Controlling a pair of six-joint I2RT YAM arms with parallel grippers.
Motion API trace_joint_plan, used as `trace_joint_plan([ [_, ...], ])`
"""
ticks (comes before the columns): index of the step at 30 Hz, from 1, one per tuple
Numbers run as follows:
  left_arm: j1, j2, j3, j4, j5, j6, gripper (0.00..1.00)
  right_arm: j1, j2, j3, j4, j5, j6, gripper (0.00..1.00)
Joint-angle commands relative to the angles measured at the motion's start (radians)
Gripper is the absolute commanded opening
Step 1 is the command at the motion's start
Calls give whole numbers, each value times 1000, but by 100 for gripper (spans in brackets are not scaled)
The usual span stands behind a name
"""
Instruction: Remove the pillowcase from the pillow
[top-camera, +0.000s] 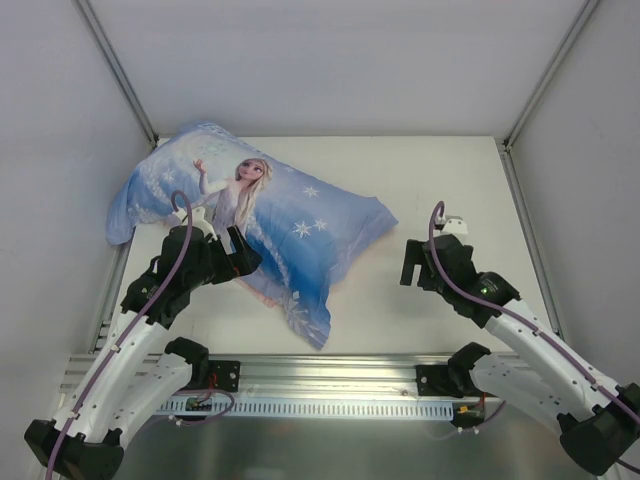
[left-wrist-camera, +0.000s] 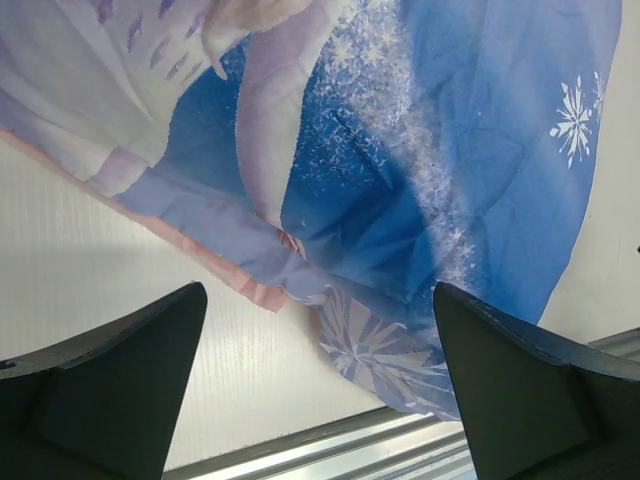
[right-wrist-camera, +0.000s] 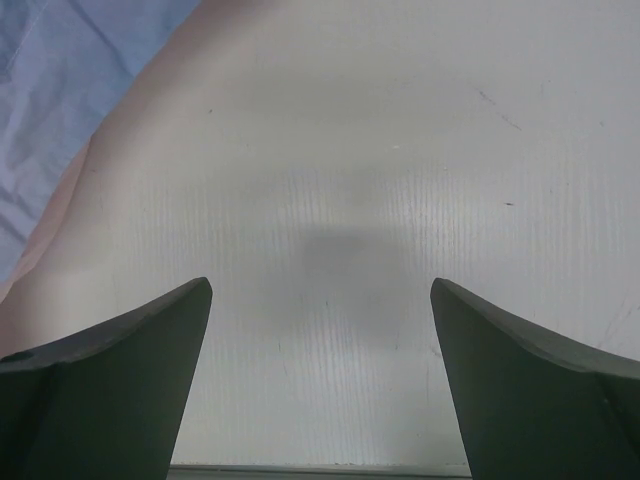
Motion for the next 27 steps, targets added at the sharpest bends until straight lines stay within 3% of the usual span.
trace_joint_plan([
  [1,-6,2,22,20,14,8,99,7,-31,7,19,13,16,96],
  [7,-7,8,22,19,11,5,99,5,-35,4,24,-53,21,96],
  [15,-6,85,60,-87,-98,-30,99,25,-21,28,197,-312,64,96],
  [21,-6,88,104,-119,-150,-40,99,390,151,106,296,-214,71,96],
  [27,6,81,181,-188,-201,-34,99,590,454,210,431,-185,104,96],
])
